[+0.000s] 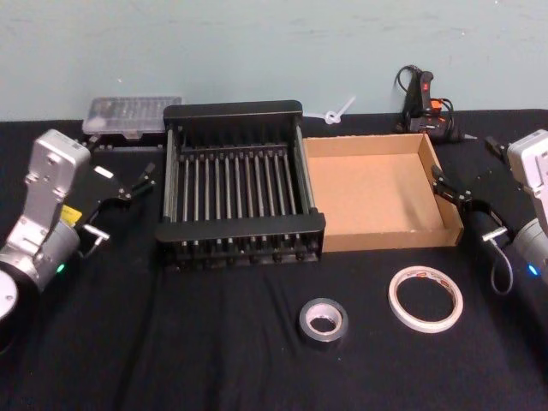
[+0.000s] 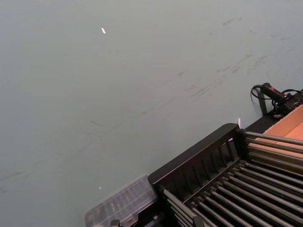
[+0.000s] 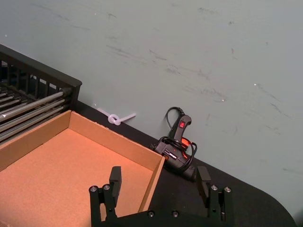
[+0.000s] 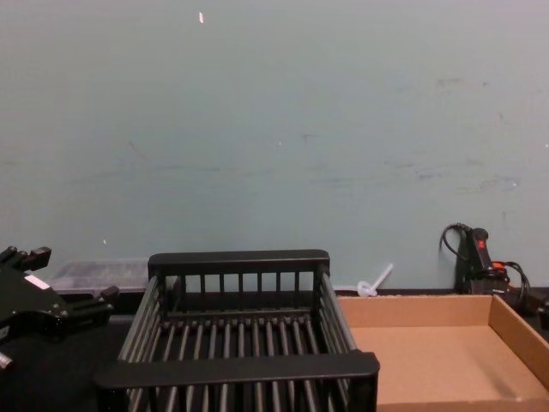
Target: Pick up the white tape and place it into the black box , Pick up the silver tape and place it into the brown box.
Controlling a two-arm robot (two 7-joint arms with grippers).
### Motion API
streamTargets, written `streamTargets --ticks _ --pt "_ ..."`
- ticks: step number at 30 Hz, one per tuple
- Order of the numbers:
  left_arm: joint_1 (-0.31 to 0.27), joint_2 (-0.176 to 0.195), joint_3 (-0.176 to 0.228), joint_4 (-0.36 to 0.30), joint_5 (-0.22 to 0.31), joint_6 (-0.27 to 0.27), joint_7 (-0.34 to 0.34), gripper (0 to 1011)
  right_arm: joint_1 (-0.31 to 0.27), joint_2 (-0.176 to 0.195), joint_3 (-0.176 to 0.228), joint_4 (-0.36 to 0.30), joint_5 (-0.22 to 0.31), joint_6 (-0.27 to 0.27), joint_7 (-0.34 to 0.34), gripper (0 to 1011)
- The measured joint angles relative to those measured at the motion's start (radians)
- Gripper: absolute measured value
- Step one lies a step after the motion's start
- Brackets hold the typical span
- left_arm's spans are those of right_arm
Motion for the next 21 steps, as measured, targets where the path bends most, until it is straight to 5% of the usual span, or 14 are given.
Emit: streamTargets --ticks 21 --pt "0.000 0.000 0.000 0.000 0.000 0.000 0.000 1001 0.000 0.000 0.000 0.000 0.000 0.000 0.000 1002"
